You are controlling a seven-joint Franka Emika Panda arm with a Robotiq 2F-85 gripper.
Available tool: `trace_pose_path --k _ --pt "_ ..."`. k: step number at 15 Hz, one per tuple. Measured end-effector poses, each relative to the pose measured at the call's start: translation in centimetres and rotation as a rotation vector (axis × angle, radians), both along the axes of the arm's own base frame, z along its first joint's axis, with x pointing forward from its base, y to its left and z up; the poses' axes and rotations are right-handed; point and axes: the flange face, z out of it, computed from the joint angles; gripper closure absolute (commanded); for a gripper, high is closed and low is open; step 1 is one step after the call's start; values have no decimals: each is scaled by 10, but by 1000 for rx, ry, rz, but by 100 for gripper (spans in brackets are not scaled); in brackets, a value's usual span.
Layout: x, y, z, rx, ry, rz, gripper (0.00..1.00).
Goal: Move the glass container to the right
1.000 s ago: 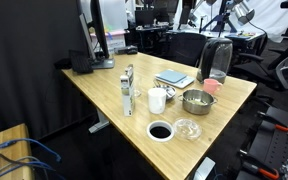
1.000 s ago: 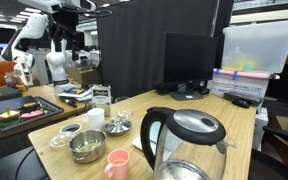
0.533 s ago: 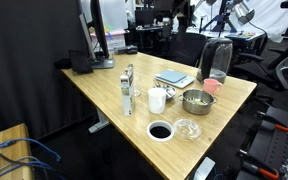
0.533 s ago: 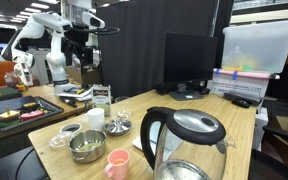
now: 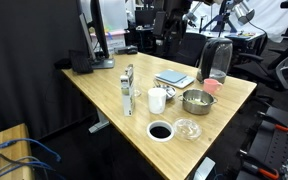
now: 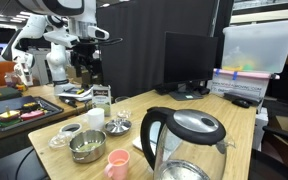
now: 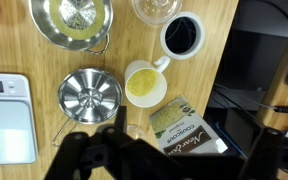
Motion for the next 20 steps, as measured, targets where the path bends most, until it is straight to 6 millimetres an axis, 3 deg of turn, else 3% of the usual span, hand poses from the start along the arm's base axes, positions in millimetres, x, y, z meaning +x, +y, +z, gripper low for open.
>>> trace_pose_path --k 14,17,20 --pt "1 -1 0 7 2 -8 0" --pt "13 -8 0 10 -3 -30 0" --pt "38 -13 -13 -4 -7 -62 0"
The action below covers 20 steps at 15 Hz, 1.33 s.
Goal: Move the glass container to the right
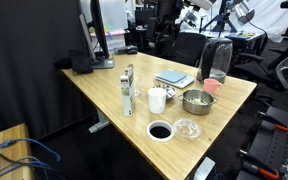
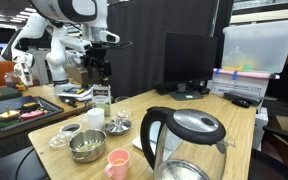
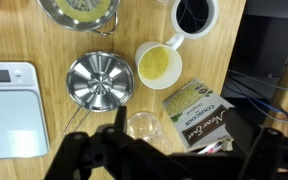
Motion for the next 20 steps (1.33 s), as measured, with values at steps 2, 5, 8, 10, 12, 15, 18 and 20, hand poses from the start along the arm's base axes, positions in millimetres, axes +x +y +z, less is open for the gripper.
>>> trace_pose_path --k 2,5,8,10,12,15,18,20 --pt "17 3 -14 -12 9 -18 0" --pt "40 7 -32 -32 21 -59 0" --pt "55 9 -38 -43 13 -82 0" --pt "56 9 -36 -42 9 -84 0" --pt "56 9 -36 -42 9 -84 0" --pt "55 9 -38 -43 14 -86 0" --pt "62 4 -38 -50 6 -142 0" --pt "75 -7 -39 -66 -13 -199 0"
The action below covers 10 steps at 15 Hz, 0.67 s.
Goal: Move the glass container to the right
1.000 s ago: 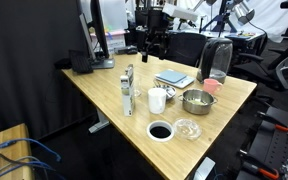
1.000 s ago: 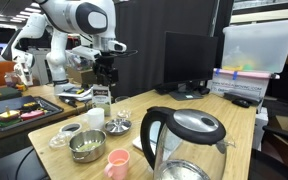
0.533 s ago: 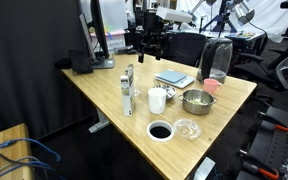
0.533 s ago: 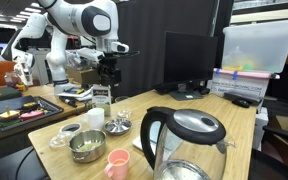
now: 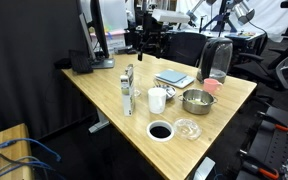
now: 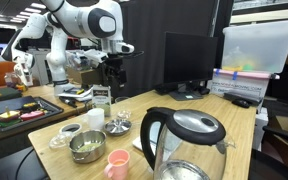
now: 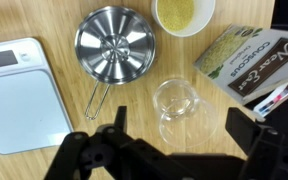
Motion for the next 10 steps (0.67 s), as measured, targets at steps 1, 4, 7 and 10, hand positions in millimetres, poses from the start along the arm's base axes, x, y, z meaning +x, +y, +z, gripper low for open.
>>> trace_pose_path --k 1,4,7,10 --pt "6 -5 -2 -11 -5 -24 0" --pt "19 -13 -14 -49 -6 -80 0" --pt "33 -8 -28 -54 -18 -127 0" --pt "49 -1 -34 -69 -46 -159 0"
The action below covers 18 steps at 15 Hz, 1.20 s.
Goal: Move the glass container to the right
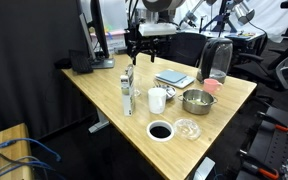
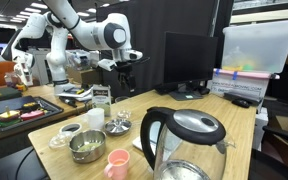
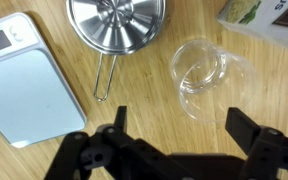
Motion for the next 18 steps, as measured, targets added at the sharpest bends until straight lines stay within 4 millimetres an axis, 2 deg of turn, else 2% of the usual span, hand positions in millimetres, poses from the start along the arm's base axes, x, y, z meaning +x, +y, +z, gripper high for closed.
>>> trace_pose_path --k 4,11,16,17,18 --pt "11 9 -9 -33 -13 -22 0" --pt "6 17 -49 -59 47 -7 0" --pt "13 17 -62 -80 51 -2 1" --pt "15 16 -65 -83 53 -3 25" --pt "16 16 -68 -84 55 -3 25"
